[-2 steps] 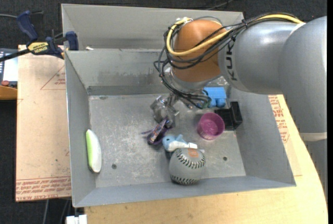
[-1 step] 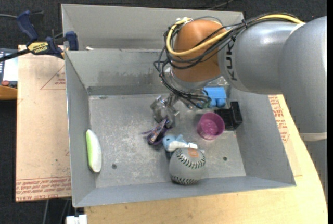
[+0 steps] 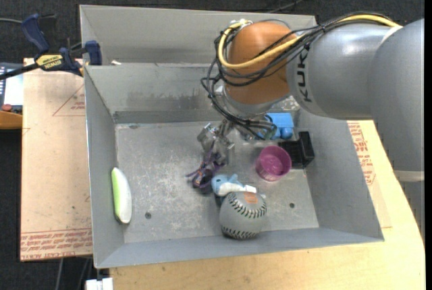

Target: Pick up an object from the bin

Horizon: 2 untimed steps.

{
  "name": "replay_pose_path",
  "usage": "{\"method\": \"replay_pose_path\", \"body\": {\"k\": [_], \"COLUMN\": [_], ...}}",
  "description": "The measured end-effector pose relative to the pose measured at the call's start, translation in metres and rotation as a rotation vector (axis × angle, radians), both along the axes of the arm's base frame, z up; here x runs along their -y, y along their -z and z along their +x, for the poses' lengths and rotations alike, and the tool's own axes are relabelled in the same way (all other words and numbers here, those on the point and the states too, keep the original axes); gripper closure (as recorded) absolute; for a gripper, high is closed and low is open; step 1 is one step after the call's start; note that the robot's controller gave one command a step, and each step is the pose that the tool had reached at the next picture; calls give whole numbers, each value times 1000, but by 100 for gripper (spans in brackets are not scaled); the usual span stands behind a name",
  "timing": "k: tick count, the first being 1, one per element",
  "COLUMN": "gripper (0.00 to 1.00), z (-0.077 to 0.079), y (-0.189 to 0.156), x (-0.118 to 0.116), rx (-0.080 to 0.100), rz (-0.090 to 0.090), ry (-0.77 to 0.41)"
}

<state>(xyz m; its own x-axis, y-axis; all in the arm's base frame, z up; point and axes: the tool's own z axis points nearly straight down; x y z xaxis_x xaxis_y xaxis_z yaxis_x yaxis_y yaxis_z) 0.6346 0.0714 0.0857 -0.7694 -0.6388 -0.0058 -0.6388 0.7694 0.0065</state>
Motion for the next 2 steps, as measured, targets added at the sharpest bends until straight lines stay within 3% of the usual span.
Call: {"method": "replay_pose_path", "body": {"k": [2], "gripper": [100], "z": [1], "y": [-47], "x": [0], "rx": [3], "rz": [1], "ry": [1]}}
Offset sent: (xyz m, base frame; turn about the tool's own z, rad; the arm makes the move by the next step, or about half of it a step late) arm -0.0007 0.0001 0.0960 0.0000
